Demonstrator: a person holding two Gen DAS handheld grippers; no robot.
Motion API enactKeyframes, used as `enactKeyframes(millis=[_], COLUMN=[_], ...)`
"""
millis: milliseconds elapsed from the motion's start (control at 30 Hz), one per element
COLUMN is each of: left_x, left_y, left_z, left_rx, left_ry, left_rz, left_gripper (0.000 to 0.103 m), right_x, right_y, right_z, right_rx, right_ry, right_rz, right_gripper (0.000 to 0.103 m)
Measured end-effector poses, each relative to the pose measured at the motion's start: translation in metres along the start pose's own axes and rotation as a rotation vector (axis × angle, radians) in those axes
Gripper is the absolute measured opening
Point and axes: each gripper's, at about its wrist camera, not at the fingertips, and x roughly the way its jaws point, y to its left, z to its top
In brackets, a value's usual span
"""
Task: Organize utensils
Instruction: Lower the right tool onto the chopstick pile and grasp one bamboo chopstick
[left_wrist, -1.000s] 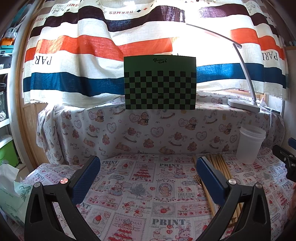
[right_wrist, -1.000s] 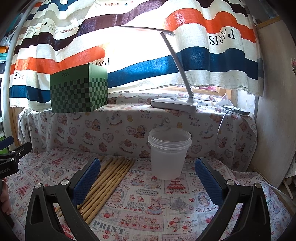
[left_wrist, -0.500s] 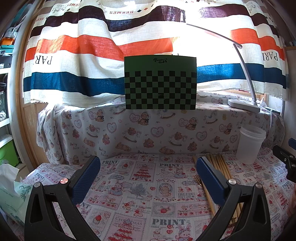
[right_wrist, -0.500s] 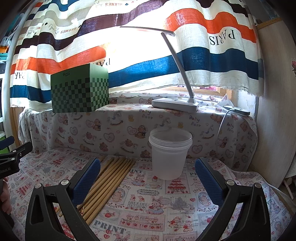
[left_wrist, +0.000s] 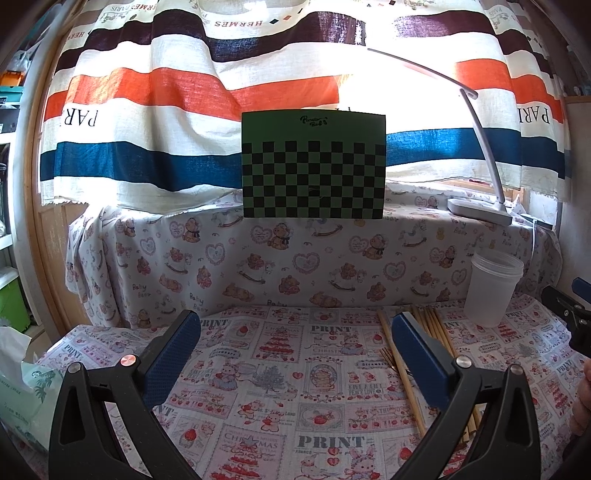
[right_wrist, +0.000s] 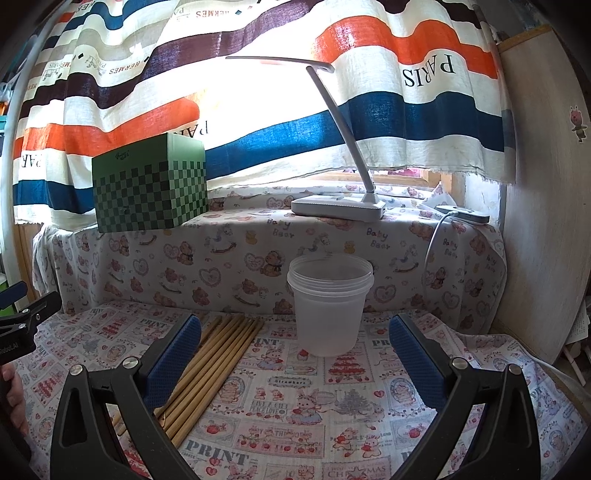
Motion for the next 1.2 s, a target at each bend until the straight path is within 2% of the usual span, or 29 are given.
enactKeyframes(millis=[67,133,300,433,500,567,667,733,867,1067,1200], left_x=[0.0,0.0,0.003,0.008,0.009,0.007,0.001,-0.003,-0.008,-0.011,-0.015], left_y=[0.0,0.0,0.004,0.014,0.021,0.027,0.032,0.033,0.031,0.018,0.014], left_z=[0.0,0.0,0.001,0.002,0.005,0.007,0.011,0.013,0.016,0.014,0.013], left_rx=[-0.002,-0.004,-0.019,-0.055,-0.076,-0.083,-0.086,-0.083,-0.072,-0.007,0.001], left_ry=[0.0,0.001,0.016,0.036,0.043,0.028,-0.006,-0.027,-0.052,-0.073,-0.103], left_rz=[0.013,0.005,0.011,0.04,0.058,0.088,0.116,0.134,0.142,0.193,0.209], left_gripper=[0.102,0.102,0.102,0.102,0.102,0.102,0.102,0.102,0.102,0.102,0.102], right_x=[0.0,0.002,0.009,0.024,0.037,0.052,0.073,0.082,0.09,0.082,0.076], right_y=[-0.002,-0.004,-0.003,0.02,0.035,0.045,0.053,0.052,0.053,0.058,0.068], right_z=[0.0,0.001,0.008,0.014,0.011,0.004,-0.012,-0.023,-0.043,-0.048,-0.047], right_rx=[0.011,0.032,0.109,0.084,0.063,0.066,0.071,0.088,0.098,0.074,0.039], right_ry=[0.006,0.03,0.126,0.257,0.352,0.437,0.55,0.602,0.675,0.672,0.664], right_rz=[-0.007,0.027,0.121,0.151,0.159,0.177,0.147,0.134,0.167,0.201,0.174], right_gripper=[0.102,0.1,0.087,0.073,0.065,0.051,0.038,0.037,0.033,0.028,0.028])
